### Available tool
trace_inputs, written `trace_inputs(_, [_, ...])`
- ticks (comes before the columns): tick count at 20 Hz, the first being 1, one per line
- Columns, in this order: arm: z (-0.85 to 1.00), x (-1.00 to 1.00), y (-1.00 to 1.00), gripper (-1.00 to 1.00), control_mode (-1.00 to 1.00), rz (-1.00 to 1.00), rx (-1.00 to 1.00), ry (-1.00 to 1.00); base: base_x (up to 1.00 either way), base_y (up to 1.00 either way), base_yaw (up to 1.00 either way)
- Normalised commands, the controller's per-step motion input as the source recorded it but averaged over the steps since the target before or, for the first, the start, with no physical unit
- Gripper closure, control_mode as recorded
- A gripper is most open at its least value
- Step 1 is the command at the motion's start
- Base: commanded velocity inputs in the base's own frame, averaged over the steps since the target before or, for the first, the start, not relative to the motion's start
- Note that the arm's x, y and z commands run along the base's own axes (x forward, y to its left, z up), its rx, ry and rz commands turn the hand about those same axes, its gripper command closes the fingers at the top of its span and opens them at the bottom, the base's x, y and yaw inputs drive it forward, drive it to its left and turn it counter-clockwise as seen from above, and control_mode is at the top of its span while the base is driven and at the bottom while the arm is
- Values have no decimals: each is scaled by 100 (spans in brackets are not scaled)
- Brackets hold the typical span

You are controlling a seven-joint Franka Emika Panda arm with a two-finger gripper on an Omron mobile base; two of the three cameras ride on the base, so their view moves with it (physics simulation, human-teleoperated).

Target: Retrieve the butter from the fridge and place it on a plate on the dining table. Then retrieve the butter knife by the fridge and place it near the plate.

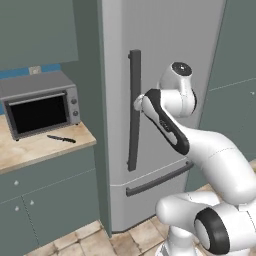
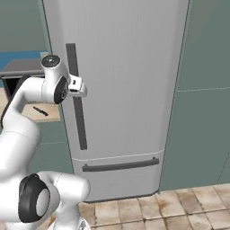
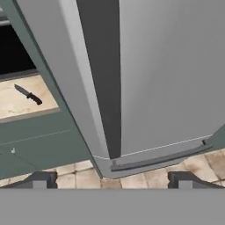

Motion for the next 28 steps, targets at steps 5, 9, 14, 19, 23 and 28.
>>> trace_inputs(5, [0,32,-1,-100,-100,7,1,-5,0,0,0])
trace_inputs(9, [0,49,0,-100,-100,4,0,-5,0,0,0])
trace_inputs(14, [-1,54,1,-100,-100,0,0,-1,0,0,0])
trace_inputs(19, [-4,52,15,-100,-100,0,0,0,0,0,0])
trace_inputs(23, [-7,47,9,-100,-100,0,1,-2,0,0,0])
trace_inputs(28, [-10,56,11,-100,-100,0,0,-8,0,0,0])
